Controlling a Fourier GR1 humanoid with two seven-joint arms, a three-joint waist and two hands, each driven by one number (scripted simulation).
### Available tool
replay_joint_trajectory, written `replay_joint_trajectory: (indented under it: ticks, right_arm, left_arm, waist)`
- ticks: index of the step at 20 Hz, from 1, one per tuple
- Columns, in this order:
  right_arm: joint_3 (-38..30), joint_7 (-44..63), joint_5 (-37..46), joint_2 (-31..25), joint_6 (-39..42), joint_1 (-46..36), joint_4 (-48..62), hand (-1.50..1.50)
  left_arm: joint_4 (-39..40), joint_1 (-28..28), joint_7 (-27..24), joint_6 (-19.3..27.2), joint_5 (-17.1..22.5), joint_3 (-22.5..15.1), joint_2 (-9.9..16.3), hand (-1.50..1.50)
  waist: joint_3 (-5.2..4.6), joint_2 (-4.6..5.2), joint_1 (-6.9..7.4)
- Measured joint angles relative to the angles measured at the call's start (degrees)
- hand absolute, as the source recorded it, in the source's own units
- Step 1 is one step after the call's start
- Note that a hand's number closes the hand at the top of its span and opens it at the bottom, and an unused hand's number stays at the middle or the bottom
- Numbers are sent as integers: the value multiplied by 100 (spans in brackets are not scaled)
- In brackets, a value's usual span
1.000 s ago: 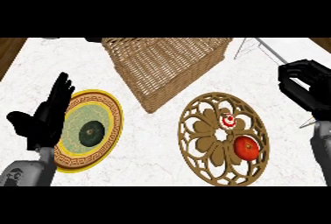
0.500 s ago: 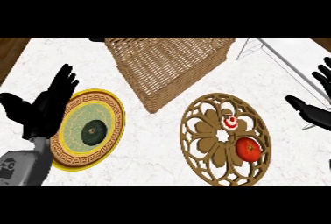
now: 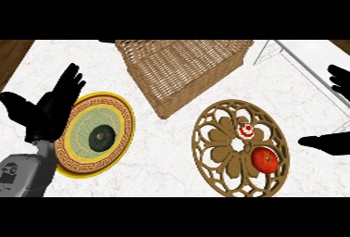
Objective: Pick the cupcake from the placemat and place it in the tiered shelf
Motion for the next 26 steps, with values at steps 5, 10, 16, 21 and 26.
replay_joint_trajectory:
  ticks: [5,10,16,21,26]
  right_arm:
    - [907,1396,970,-637,440,-542,-219,-150]
    - [1833,2706,1557,-119,658,-1567,-92,-150]
    - [2483,3130,1930,559,813,-2266,509,-150]
    - [2874,3270,2161,754,977,-2329,895,-150]
    - [3088,3437,2315,982,1103,-2415,1123,-150]
  left_arm:
    - [17,-150,90,-1,-37,-60,-39,0]
    - [92,-129,24,-109,-7,22,-31,0]
    - [136,-89,-19,-200,-16,112,-14,0]
    - [185,-68,-86,-112,-101,97,-145,0]
    - [84,-13,-26,-115,-141,100,-158,0]
  waist:
    - [0,20,127]
    - [17,23,143]
    - [25,15,93]
    - [29,7,28]
    - [31,-3,7]
